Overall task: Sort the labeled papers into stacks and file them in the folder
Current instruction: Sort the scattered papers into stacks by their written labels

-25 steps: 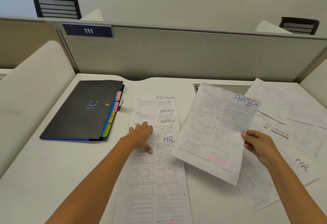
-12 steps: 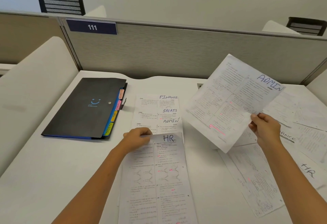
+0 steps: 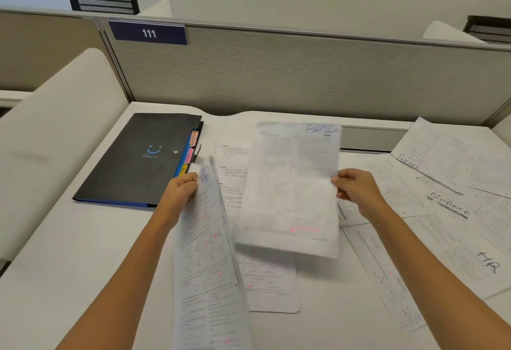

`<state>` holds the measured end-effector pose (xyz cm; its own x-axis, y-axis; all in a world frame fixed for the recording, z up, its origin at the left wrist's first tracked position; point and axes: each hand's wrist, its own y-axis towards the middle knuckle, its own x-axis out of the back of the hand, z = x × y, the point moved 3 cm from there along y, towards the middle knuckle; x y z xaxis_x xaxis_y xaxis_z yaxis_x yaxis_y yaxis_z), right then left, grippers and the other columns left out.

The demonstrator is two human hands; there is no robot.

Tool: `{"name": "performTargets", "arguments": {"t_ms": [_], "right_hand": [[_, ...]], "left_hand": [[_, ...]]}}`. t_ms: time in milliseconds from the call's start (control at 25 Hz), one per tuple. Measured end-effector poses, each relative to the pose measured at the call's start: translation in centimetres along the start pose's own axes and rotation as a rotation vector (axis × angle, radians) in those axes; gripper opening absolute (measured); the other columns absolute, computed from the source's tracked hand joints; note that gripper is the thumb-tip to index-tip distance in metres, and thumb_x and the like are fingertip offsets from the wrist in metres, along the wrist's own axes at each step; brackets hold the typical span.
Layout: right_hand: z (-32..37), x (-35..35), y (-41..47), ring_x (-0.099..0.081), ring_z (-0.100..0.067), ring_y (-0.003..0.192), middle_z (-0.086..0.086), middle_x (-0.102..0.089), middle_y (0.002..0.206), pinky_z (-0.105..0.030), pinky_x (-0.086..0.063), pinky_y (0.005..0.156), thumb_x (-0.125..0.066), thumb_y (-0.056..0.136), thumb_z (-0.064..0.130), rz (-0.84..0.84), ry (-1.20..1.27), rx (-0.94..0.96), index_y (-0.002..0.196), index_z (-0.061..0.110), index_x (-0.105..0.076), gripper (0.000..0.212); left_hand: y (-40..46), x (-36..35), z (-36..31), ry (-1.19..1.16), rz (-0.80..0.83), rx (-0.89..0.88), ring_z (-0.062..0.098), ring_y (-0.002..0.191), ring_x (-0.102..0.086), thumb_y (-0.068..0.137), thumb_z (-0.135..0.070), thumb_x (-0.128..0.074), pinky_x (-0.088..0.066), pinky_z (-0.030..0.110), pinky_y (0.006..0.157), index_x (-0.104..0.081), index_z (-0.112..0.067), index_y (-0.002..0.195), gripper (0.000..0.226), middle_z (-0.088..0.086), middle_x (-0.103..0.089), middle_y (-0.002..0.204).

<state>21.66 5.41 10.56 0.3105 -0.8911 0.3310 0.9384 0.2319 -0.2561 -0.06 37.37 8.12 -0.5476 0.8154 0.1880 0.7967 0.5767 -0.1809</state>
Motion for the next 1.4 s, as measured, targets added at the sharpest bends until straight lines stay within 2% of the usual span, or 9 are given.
{"name": "performTargets", "arguments": {"t_ms": [80,200,280,440,680,960,1160,1280,1400], "right_hand": [[-1.2,-3.1,-1.2,-0.054,-0.015,0.054,-0.007,-0.06,0.069,-0.018,-0.052,0.047,-0.066,0.084,0.001,0.097,-0.066,-0.017,0.089,0.004,-0.065,0.006],[-3.4,-7.0,-3.3,-0.055,-0.015,0.047,-0.008,-0.061,0.064,-0.023,-0.052,0.049,-0.069,0.082,0.002,0.194,-0.135,-0.05,0.077,0.011,-0.065,0.011],[-4.4,-8.5,-4.5,-0.057,-0.015,0.045,-0.006,-0.063,0.064,-0.024,-0.052,0.051,-0.069,0.082,0.005,0.203,-0.167,-0.06,0.075,0.012,-0.064,0.011],[-4.8,-9.3,-5.2,-0.062,-0.016,0.049,-0.004,-0.068,0.071,-0.027,-0.057,0.057,-0.07,0.082,0.01,0.156,-0.252,-0.017,0.083,0.009,-0.066,0.004],[-5.7,-9.2,-5.0,-0.068,-0.021,0.071,-0.003,-0.068,0.083,-0.039,-0.059,0.074,-0.074,0.078,0.017,0.09,-0.378,0.015,0.095,0.016,-0.06,0.022],[-6.5,-8.8,-5.4,-0.066,-0.022,0.069,-0.005,-0.067,0.078,-0.035,-0.058,0.067,-0.076,0.076,0.022,0.108,-0.395,-0.004,0.097,0.015,-0.057,0.029],[-6.5,-8.5,-5.5,-0.066,-0.025,0.063,-0.009,-0.068,0.08,-0.034,-0.058,0.059,-0.074,0.077,0.02,0.133,-0.322,-0.031,0.094,0.012,-0.059,0.024],[-6.7,-8.1,-5.6,-0.066,-0.025,0.063,-0.009,-0.069,0.078,-0.041,-0.059,0.066,-0.066,0.083,0.021,0.124,-0.32,-0.025,0.09,0.012,-0.06,0.013],[-6.6,-6.8,-5.7,-0.064,-0.021,0.06,-0.001,-0.066,0.082,-0.035,-0.057,0.064,-0.062,0.088,0.026,0.085,-0.253,-0.037,0.096,0.012,-0.058,0.017]], "left_hand": [[-0.1,0.4,-0.1,-0.002,-0.023,0.014,0.022,0.072,-0.046,0.09,-0.001,-0.042,-0.033,0.028,0.065,-0.058,0.008,0.082,0.021,0.009,-0.05,0.072],[-0.4,-0.5,-0.6,0.083,0.007,-0.029,0.013,0.055,-0.034,0.078,-0.005,-0.043,-0.025,0.026,0.055,-0.049,-0.017,0.051,0.03,-0.005,-0.039,0.052],[-0.5,-1.5,-0.6,0.184,0.044,-0.009,0.014,0.052,-0.032,0.073,-0.009,-0.042,-0.024,0.025,0.052,-0.048,-0.022,0.046,0.031,-0.005,-0.039,0.051],[-0.1,-3.5,-0.3,0.433,0.044,0.031,0.015,0.056,-0.042,0.074,-0.011,-0.042,-0.03,0.027,0.06,-0.05,-0.02,0.051,0.025,-0.005,-0.046,0.052],[1.4,-6.4,0.2,0.776,0.032,0.001,0.016,0.07,-0.048,0.083,-0.005,-0.041,-0.026,0.035,0.08,-0.049,-0.022,0.058,0.031,-0.008,-0.051,0.062],[1.6,-9.6,1.0,0.943,0.071,0.016,0.018,0.074,-0.048,0.079,-0.006,-0.039,-0.022,0.035,0.073,-0.048,-0.023,0.062,0.025,-0.008,-0.049,0.063],[1.1,-11.0,1.0,1.063,0.047,-0.088,0.019,0.083,-0.057,0.084,-0.014,-0.04,-0.023,0.036,0.076,-0.062,-0.028,0.09,0.027,-0.006,-0.064,0.084],[0.7,-11.4,1.4,1.119,-0.001,-0.163,0.02,0.094,-0.054,0.086,-0.017,-0.044,-0.023,0.035,0.078,-0.064,-0.028,0.109,0.032,-0.004,-0.061,0.105],[-0.3,-11.2,2.2,1.092,-0.07,-0.212,0.022,0.111,-0.049,0.086,-0.019,-0.051,-0.029,0.038,0.087,-0.056,-0.026,0.127,0.042,0.0,-0.054,0.125]]}}
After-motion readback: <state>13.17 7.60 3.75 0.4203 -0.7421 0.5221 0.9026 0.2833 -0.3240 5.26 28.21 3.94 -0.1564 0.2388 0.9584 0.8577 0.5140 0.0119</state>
